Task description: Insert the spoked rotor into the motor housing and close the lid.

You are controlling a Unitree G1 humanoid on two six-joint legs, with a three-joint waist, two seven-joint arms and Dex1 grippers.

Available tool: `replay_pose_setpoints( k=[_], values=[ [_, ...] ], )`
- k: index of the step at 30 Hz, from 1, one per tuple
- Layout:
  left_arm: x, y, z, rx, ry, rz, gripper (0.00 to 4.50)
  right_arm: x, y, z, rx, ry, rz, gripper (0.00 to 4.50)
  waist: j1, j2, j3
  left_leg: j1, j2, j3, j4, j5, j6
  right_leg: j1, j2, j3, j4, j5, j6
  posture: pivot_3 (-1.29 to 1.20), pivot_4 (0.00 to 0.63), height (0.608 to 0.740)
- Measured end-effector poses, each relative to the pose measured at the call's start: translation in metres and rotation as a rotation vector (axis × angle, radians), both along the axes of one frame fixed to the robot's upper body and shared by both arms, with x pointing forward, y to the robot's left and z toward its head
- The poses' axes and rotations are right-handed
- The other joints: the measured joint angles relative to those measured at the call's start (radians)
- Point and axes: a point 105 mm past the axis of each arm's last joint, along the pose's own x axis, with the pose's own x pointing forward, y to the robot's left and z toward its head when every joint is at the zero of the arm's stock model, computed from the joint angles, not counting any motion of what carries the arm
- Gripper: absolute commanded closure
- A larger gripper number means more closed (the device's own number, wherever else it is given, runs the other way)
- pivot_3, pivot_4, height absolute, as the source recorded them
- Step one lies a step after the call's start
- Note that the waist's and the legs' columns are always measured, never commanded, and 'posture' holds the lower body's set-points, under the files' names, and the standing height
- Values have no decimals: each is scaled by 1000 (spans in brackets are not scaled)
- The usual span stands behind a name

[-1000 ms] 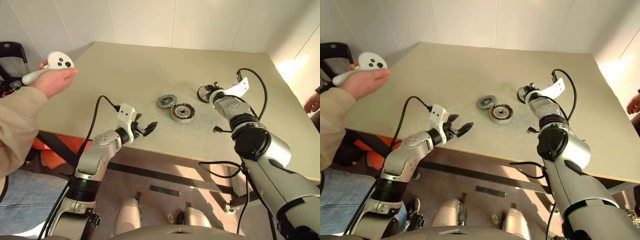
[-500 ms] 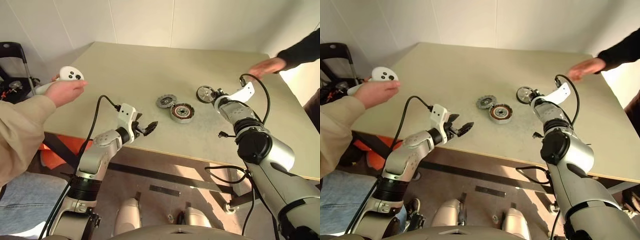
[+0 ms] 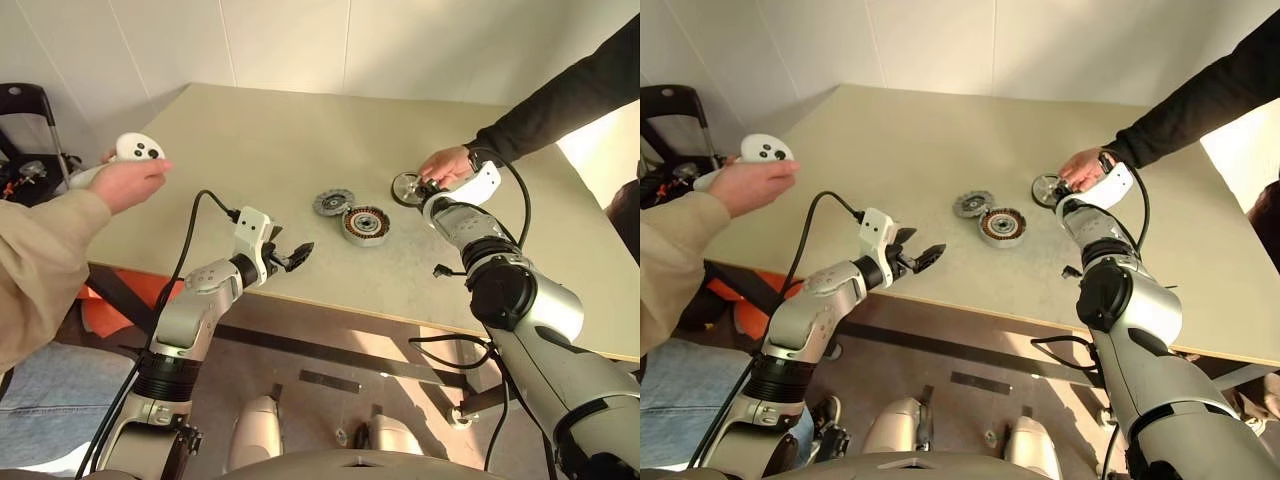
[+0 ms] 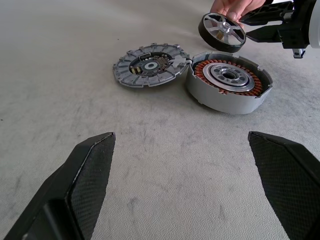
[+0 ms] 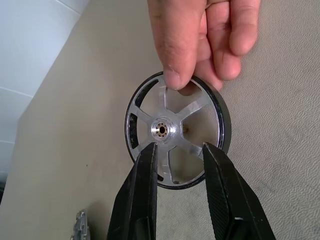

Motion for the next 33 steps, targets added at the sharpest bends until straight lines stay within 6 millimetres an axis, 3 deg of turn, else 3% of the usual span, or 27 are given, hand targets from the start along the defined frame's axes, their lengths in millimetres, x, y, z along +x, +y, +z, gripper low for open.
replay_pose_setpoints(
  k=[20,24,33],
  values=[
    [0,-2,-1,2,-1,-3,0,-1,-1,-2,-5,-1,5,2929,0,0,0,0,0,0,0,0,0,0,0,0,0,0,0,0,0,740],
    [0,-2,-1,3,-2,-2,0,0,2,0,-110,-12,63,2929,0,0,0,0,0,0,0,0,0,0,0,0,0,0,0,0,0,740],
    [0,-1,-1,6,-1,0,0,4,16,10,-607,-59,309,2929,0,0,0,-1,0,0,1,0,0,0,0,0,0,0,0,0,0,740]
  ],
)
